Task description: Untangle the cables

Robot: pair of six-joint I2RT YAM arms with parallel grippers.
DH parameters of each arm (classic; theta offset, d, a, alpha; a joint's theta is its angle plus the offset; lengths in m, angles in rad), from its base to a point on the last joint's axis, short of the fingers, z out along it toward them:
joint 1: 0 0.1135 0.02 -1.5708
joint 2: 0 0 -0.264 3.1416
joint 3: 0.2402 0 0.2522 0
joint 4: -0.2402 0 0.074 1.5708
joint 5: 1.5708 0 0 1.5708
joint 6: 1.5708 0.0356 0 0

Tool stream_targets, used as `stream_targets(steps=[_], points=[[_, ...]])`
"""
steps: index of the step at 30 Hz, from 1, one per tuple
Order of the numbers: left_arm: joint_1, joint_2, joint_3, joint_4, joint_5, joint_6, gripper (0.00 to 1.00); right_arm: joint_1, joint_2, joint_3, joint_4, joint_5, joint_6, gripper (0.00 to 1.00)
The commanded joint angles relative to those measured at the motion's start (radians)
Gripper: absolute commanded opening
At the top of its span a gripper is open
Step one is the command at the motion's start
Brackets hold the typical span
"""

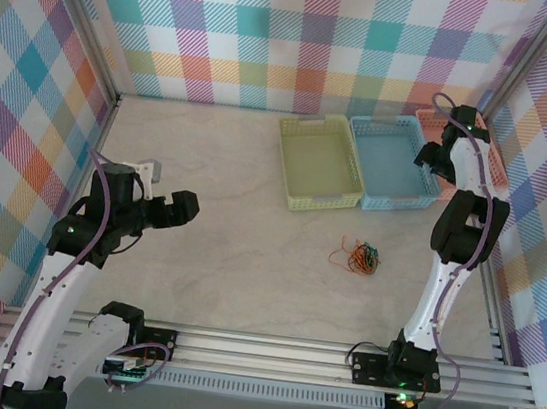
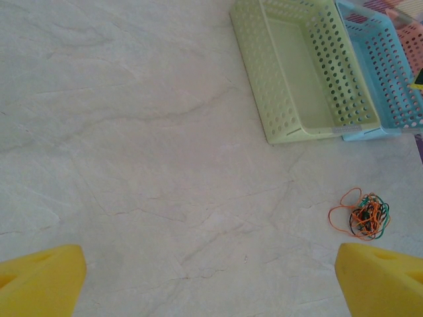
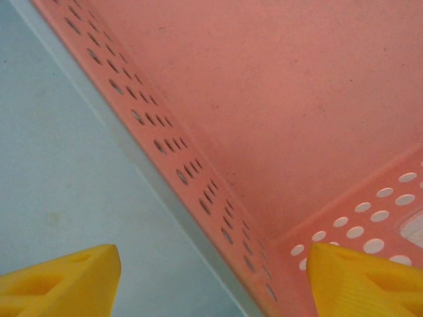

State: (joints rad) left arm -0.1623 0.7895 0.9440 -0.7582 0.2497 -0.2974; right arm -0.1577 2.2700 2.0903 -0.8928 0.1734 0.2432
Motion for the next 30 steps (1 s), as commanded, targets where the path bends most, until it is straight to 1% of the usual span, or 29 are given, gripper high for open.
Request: stream_targets(steps=[1, 4, 8, 11, 15, 19, 22, 27, 28, 30], points=[[0.002, -0.012, -0.011, -0.015, -0.004, 0.016, 0.96, -0.004, 0.029, 0.045, -0.034, 0.011, -0.018, 0.73], [0.002, -0.009, -0.012, -0.015, -0.004, 0.017, 0.96, -0.003, 0.042, 0.05, -0.038, 0.006, -0.022, 0.73], [0.001, -0.007, -0.01, -0.015, 0.0, 0.016, 0.95, -0.001, 0.054, 0.048, -0.045, -0.03, -0.044, 0.66], [0.002, -0.009, -0.01, -0.016, 0.0, 0.016, 0.95, 0.009, 0.06, 0.048, -0.05, -0.034, -0.061, 0.65], [0.002, -0.008, -0.012, -0.015, 0.003, 0.016, 0.95, 0.031, 0.06, 0.049, -0.049, -0.04, -0.079, 0.6], [0.002, -0.009, -0.011, -0.015, 0.006, 0.015, 0.95, 0.044, 0.063, 0.053, -0.055, -0.049, -0.09, 0.46], [0.001, -0.01, -0.012, -0.015, 0.007, 0.016, 0.95, 0.051, 0.066, 0.052, -0.057, -0.057, -0.102, 0.33], [0.002, -0.01, -0.012, -0.014, 0.01, 0.016, 0.95, 0.063, 0.07, 0.045, -0.057, -0.064, -0.115, 0.22], [0.001, -0.01, -0.012, -0.013, 0.01, 0.015, 0.95, 0.066, 0.069, 0.045, -0.055, -0.066, -0.12, 0.18], [0.002, -0.01, -0.012, -0.013, 0.01, 0.016, 0.95, 0.072, 0.07, 0.045, -0.056, -0.075, -0.127, 0.14]])
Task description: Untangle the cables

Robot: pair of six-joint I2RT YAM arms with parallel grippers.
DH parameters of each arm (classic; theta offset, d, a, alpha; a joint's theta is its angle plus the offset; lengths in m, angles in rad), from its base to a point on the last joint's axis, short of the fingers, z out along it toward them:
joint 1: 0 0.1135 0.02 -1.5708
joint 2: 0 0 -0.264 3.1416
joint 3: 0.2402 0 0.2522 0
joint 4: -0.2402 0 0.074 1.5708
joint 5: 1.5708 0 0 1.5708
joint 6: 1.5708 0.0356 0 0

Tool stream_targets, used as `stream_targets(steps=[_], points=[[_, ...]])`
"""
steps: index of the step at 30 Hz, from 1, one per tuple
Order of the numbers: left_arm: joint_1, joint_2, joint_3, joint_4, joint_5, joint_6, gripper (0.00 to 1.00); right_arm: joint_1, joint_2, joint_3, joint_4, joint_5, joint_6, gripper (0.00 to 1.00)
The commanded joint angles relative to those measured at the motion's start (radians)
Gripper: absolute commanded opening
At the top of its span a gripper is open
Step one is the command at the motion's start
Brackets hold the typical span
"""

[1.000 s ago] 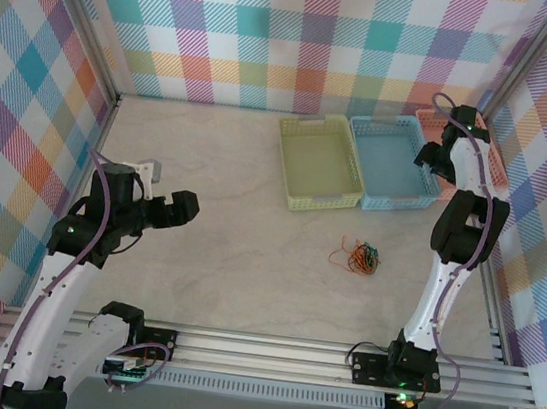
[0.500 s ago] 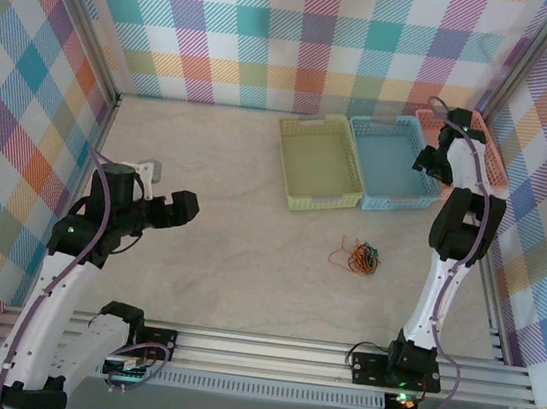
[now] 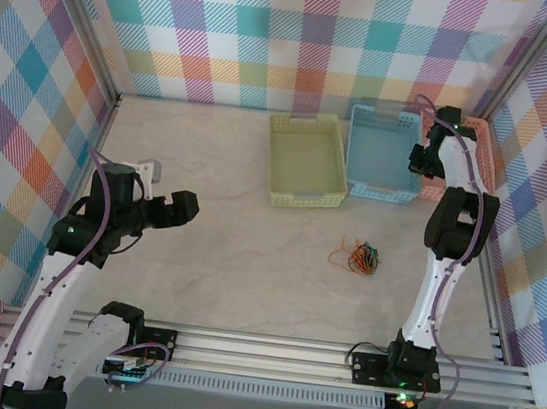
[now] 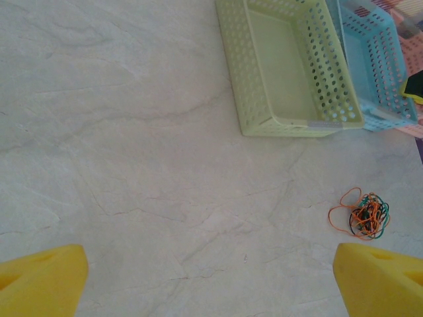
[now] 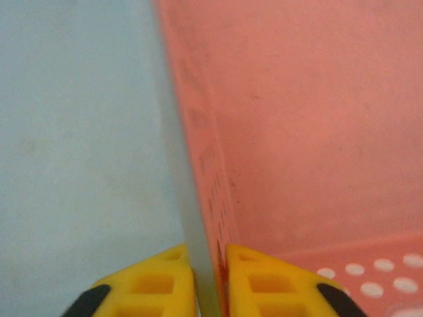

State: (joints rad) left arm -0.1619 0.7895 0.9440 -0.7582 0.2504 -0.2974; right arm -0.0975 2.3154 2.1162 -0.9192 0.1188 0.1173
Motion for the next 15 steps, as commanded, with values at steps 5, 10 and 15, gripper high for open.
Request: stream_targets(steps=[5, 10, 15], points=[[0.001, -0.01, -0.012, -0.014, 0.009, 0.016, 0.95, 0.035, 0.016, 0.016, -0.033, -0.031, -0.027, 0.08], [0.001, -0.01, -0.013, -0.015, 0.009, 0.015, 0.95, 0.067, -0.022, -0.018, -0.009, -0.06, -0.059, 0.03], [0.0, -0.008, -0.014, -0.015, 0.009, 0.015, 0.95, 0.099, -0.077, -0.097, 0.028, -0.089, -0.122, 0.0]])
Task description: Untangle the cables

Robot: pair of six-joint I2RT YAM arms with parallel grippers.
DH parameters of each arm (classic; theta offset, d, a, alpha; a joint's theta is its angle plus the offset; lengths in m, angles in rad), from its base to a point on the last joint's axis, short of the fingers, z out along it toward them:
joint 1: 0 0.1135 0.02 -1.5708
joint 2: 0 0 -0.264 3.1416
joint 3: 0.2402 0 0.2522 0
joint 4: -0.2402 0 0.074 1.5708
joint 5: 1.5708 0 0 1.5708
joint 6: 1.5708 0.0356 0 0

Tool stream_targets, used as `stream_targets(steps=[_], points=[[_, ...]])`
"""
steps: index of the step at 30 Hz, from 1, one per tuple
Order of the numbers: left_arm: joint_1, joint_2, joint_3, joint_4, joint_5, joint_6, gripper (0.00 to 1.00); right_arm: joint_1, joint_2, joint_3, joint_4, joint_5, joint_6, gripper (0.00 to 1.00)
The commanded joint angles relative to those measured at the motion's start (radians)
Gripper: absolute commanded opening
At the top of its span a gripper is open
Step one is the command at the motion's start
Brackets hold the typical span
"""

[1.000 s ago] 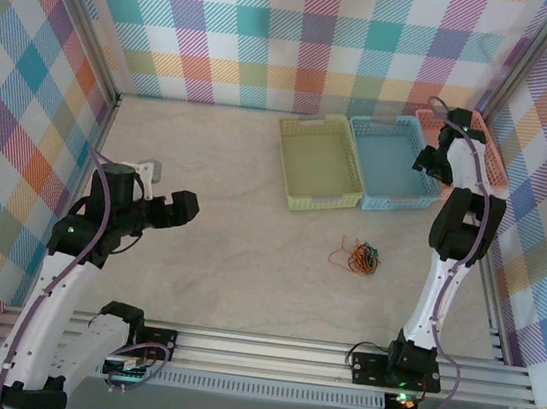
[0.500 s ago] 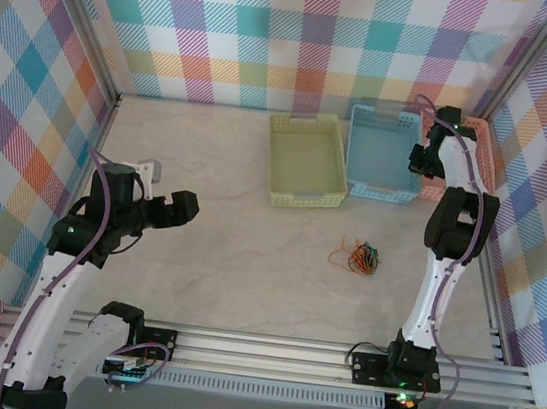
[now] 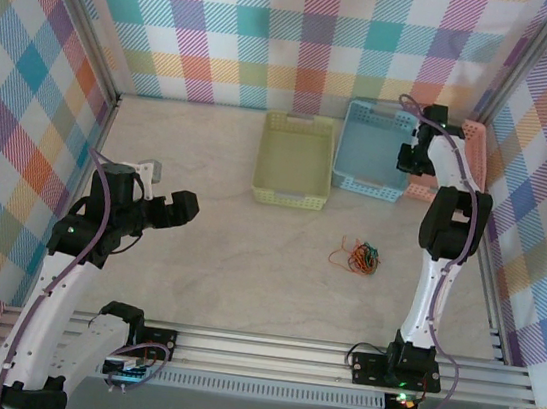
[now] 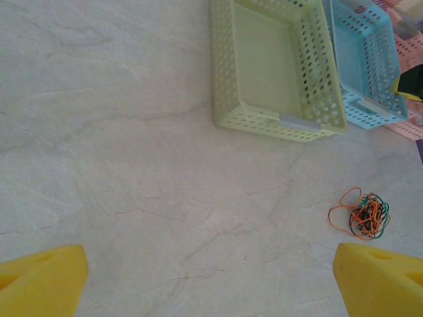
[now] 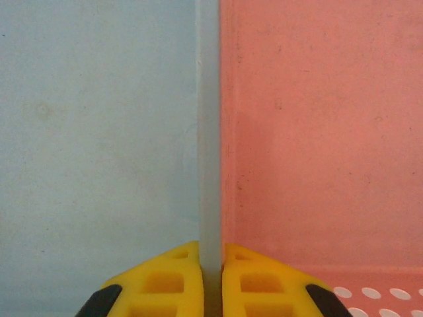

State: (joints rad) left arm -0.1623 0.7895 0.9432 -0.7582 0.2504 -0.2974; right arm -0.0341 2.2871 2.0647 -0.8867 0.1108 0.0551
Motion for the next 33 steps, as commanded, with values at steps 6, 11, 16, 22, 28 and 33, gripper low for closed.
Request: stream_targets(steps=[6, 11, 16, 22, 28, 33], points=[[0.001, -0.006, -0.013, -0.016, 0.009, 0.015, 0.95, 0.049, -0.093, -0.134, 0.02, -0.096, -0.072, 0.0], [0.001, -0.004, -0.013, -0.016, 0.007, 0.015, 0.95, 0.053, -0.141, -0.207, 0.041, -0.103, -0.044, 0.0], [0.001, -0.003, -0.012, -0.018, 0.004, 0.015, 0.95, 0.069, -0.21, -0.308, 0.084, -0.13, -0.023, 0.0], [0.001, 0.0, -0.011, -0.019, 0.003, 0.014, 0.95, 0.106, -0.236, -0.339, 0.086, -0.138, 0.018, 0.0], [0.0, 0.001, -0.011, -0.02, -0.003, 0.014, 0.95, 0.145, -0.222, -0.328, 0.093, -0.137, 0.087, 0.0], [0.001, 0.004, -0.011, -0.021, -0.006, 0.015, 0.95, 0.178, -0.194, -0.304, 0.092, -0.139, 0.116, 0.0]])
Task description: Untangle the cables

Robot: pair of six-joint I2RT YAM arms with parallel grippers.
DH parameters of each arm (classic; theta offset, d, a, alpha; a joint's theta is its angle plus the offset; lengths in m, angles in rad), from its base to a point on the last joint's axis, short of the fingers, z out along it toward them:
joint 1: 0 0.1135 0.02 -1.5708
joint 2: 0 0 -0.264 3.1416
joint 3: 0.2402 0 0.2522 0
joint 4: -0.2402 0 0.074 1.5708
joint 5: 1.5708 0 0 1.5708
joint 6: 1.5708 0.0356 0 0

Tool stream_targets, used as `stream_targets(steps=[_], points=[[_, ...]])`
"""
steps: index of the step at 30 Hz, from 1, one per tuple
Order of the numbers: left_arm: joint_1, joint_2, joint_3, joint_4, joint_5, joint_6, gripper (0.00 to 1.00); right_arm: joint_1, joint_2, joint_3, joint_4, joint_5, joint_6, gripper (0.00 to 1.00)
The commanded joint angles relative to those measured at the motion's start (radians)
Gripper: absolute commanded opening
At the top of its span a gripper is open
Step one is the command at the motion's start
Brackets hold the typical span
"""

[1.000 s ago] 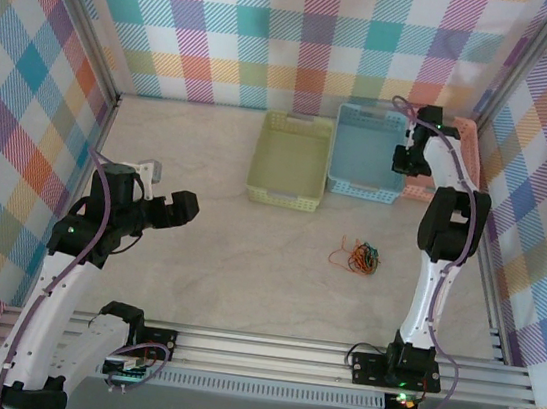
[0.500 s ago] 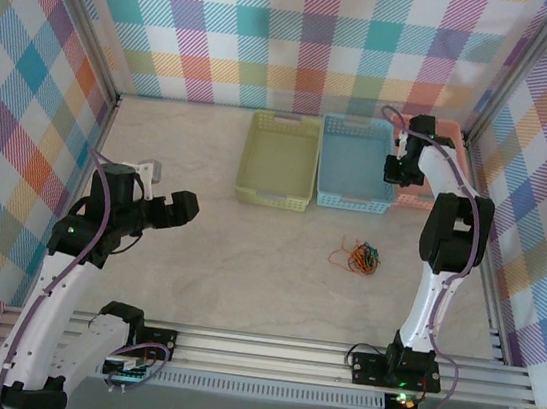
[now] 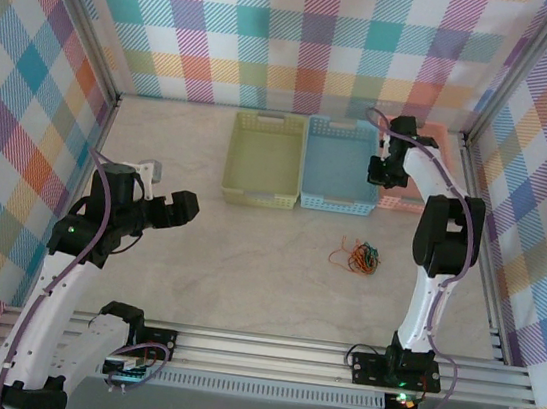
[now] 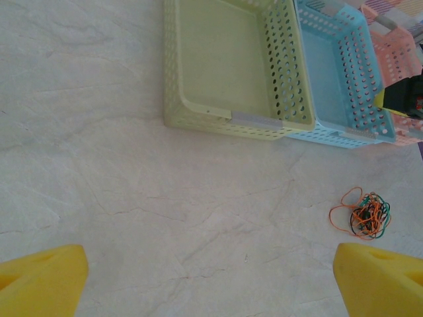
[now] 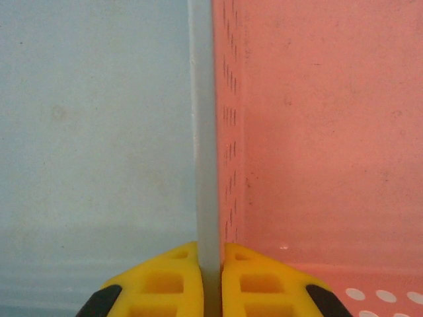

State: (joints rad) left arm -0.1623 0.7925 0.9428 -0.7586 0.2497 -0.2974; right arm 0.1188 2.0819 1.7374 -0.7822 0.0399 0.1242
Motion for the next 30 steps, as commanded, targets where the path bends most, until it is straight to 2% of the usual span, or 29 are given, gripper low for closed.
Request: stream_targets(steps=[1, 9, 21, 25, 30], points=[[0.001, 0.001, -0.011, -0.021, -0.007, 0.016, 0.95, 0.031, 0.015, 0.027, -0.014, -0.071, 0.05, 0.0], [0.001, 0.003, -0.011, -0.022, -0.007, 0.016, 0.95, 0.086, 0.026, 0.043, -0.015, -0.071, 0.105, 0.0], [0.001, 0.006, -0.011, -0.022, -0.007, 0.016, 0.95, 0.131, 0.041, 0.046, 0.003, -0.043, 0.158, 0.07], [0.001, 0.003, -0.011, -0.022, -0.007, 0.015, 0.95, 0.134, 0.009, 0.045, 0.003, -0.029, 0.151, 0.12], [0.001, 0.002, -0.011, -0.022, -0.007, 0.016, 0.95, 0.135, -0.063, 0.03, 0.002, -0.006, 0.136, 0.29]])
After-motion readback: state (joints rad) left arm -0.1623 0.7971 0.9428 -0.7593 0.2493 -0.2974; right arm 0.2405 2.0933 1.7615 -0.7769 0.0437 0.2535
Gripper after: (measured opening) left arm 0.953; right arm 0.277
